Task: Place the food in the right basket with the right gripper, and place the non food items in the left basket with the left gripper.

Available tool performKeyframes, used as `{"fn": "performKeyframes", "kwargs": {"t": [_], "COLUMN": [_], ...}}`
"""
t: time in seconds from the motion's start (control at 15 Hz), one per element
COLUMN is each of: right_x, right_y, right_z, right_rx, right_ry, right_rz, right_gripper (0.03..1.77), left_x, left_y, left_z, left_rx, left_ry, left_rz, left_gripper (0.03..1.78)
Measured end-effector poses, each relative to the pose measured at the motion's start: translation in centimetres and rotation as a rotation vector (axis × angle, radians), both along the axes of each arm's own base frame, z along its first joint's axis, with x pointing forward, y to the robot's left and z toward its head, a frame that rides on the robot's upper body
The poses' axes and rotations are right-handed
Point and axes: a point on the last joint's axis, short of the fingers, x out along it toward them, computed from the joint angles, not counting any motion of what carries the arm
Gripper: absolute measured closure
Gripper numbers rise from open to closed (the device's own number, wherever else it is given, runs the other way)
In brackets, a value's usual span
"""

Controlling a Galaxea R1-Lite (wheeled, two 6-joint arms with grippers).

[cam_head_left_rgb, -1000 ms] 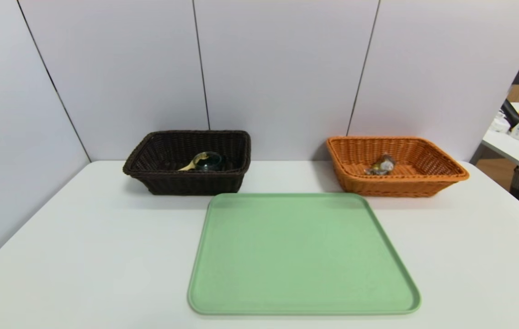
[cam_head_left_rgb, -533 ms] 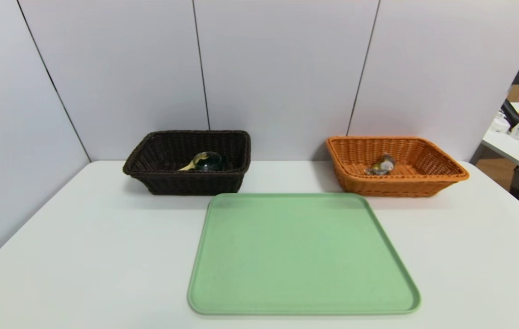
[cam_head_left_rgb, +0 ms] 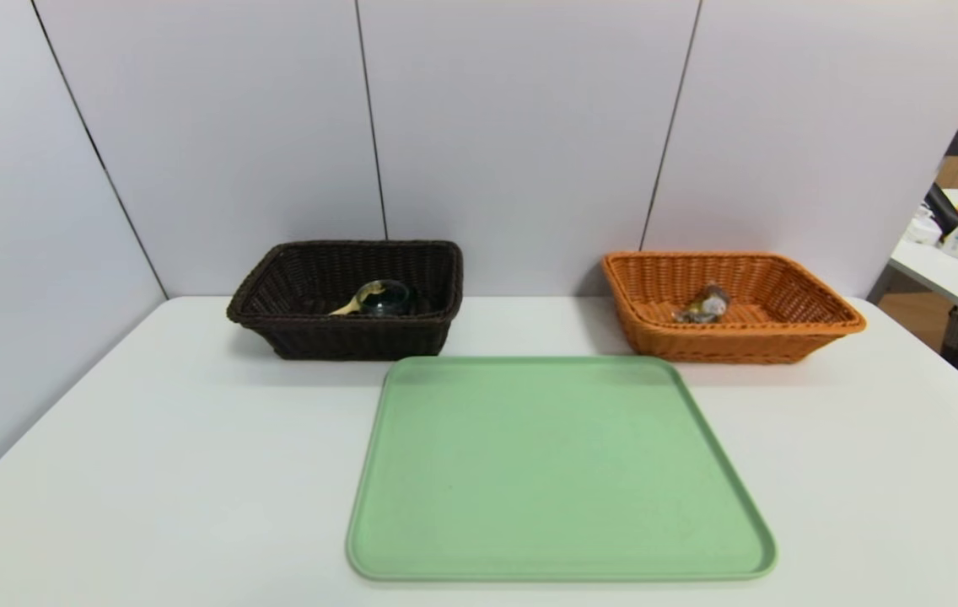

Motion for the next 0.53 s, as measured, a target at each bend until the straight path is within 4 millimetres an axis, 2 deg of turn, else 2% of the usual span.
{"fn": "performKeyframes", "kwargs": {"t": [0.53], "right_x": [0.00], "right_y": [-0.03], "right_z": [0.01], "right_rx": [0.008], "right_ry": [-0.001], "right_rz": [-0.016], "right_gripper": [0.10], "left_x": [0.00], "left_y": [0.00], "left_z": [0.00], "left_rx": [0.000], "left_ry": [0.000], "left_rz": [0.000], "left_gripper": [0.12]}}
